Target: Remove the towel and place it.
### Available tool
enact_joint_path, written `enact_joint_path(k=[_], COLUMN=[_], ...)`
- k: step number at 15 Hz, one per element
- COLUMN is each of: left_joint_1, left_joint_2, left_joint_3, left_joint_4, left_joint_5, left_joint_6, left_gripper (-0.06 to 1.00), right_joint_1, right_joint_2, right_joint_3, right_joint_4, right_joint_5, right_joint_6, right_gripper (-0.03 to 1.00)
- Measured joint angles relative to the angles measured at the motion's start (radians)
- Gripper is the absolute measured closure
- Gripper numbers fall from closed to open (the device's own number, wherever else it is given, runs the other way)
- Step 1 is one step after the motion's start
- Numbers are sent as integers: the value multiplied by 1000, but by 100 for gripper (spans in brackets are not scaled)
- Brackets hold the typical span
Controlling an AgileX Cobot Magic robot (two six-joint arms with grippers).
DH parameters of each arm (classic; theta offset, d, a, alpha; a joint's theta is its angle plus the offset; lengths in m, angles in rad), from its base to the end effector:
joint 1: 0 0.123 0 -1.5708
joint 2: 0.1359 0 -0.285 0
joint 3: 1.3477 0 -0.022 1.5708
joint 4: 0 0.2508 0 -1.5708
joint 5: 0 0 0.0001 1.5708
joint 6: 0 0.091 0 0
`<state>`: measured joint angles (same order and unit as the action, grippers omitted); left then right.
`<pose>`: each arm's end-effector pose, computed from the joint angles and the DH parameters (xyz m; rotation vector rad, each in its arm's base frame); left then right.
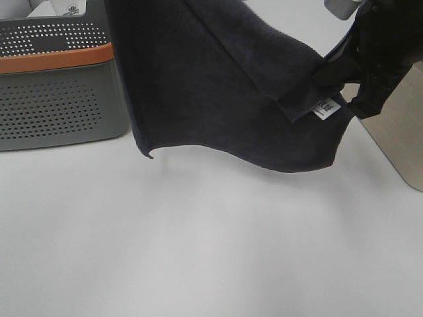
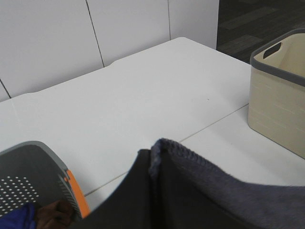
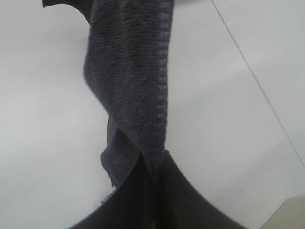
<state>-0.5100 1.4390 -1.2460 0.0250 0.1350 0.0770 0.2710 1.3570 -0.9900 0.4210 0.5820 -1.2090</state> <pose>0.2980 -0.1663 0.3816 0.5460 1.7370 -0.2864 0.2694 0.0961 0.2941 -1.3463 1.9437 -0.0084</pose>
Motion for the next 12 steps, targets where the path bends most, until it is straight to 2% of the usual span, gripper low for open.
enact_joint_path(k=[2,4,5,8,12], left_joint_1=[0,0,0,2,2], left_joint_2=[8,26,48,157,341], left_joint_3=[134,237,258,266,268], left_joint_4=[-25,-34,-25,7,24], left_joint_5=[-215,-533,-652,-848,-1060], left_joint_6=[-7,-46,-60,-63,-52], left_gripper=[94,94,94,94,94], right_joint_1=[0,0,0,0,0], right_joint_2=[0,0,0,22,145], right_joint_3=[0,0,0,0,0], right_joint_4=[-5,-46,-64,-68,-69], right_joint_5=[-36,-129,-191,-279,-354], right_joint_6=[0,0,0,1,1], right_gripper=[95,95,95,95,95])
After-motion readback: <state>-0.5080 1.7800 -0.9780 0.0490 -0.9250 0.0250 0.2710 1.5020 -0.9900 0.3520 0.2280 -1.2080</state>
